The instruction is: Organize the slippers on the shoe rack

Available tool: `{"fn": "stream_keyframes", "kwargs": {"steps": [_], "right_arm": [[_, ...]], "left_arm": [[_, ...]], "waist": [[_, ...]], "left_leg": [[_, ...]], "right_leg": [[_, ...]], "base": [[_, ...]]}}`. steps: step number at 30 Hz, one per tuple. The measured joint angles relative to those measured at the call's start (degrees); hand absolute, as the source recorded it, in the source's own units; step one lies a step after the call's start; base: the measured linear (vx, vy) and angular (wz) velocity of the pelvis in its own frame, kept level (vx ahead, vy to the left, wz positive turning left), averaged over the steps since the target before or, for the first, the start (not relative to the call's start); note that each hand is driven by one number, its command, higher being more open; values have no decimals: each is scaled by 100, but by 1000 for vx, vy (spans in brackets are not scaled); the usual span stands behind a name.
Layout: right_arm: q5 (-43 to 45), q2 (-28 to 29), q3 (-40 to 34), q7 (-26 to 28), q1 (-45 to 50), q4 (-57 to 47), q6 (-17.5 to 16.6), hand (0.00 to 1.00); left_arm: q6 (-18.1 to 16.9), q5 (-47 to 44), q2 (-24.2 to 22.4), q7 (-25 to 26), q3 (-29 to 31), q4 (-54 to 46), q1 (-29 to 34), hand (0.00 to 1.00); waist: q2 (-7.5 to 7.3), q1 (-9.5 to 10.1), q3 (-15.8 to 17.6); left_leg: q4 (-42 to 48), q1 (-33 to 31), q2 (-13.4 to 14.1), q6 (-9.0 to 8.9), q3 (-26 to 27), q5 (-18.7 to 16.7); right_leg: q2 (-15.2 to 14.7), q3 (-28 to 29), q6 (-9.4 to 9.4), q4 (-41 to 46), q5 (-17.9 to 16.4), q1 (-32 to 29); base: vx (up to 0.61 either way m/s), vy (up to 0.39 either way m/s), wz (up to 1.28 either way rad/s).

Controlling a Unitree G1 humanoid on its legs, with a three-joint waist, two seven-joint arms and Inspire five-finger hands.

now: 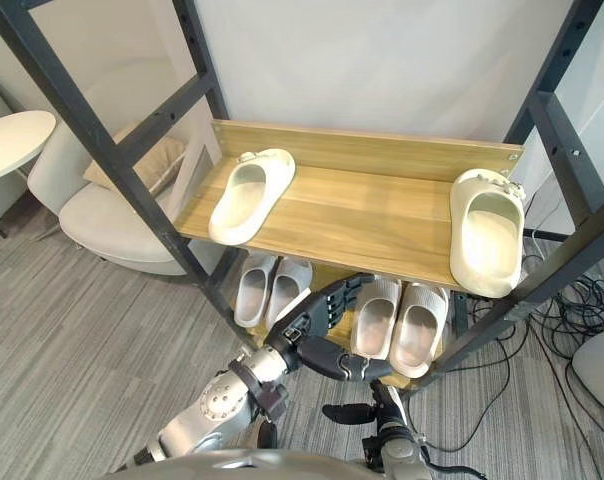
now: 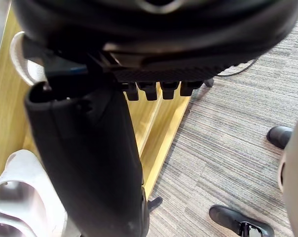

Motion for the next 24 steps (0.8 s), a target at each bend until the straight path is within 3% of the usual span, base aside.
{"fn": "stream_keyframes", "kwargs": {"steps": [12, 14, 15, 16, 17, 24], "right_arm": [[2, -114, 32, -29, 52, -18, 48, 100], [106, -329, 495, 41, 302, -701, 152, 100], [200, -408, 578, 89, 404, -865, 87, 100], [433, -487, 638, 360, 614, -1114, -202, 100], [457, -456, 585, 477, 668, -1127, -200, 100], [212, -340, 433, 517, 1615, -2557, 85, 100]], "left_arm": [[20, 120, 33, 289, 50, 149, -35, 100], [20, -90, 34, 86, 43, 171, -48, 100], [20, -121, 44, 30, 42, 170, -48, 100], [19, -140, 82, -99, 44, 161, -49, 100], [27, -203, 83, -167, 34, 161, -49, 100], [36, -318, 79, -181, -144, 161, -49, 100]], "waist": [[12, -22, -150], [11, -4, -155], [10, 3, -155], [6, -13, -161], [0, -21, -166], [-95, -3, -179]], "left_leg": [[0, 9, -5, 7, -48, 9], [0, 14, -10, 7, -78, 13], [0, 15, -10, 6, -79, 13], [-1, 18, -8, 6, -79, 13], [-1, 25, -8, 6, -80, 13], [-1, 46, -18, 5, -122, 12]], "right_leg": [[3, -23, -4, 34, -10, 6], [3, -54, -6, 34, -13, 34], [3, -54, -9, 34, -16, 36], [3, -54, -12, 33, -24, 38], [2, -58, -11, 33, -29, 47], [1, -111, -24, 36, -61, 93]], "base": [[-3, 1, 1], [-10, 1, 7], [-18, 3, 4], [0, 0, 0], [0, 0, 0], [-7, 0, 3]]}}
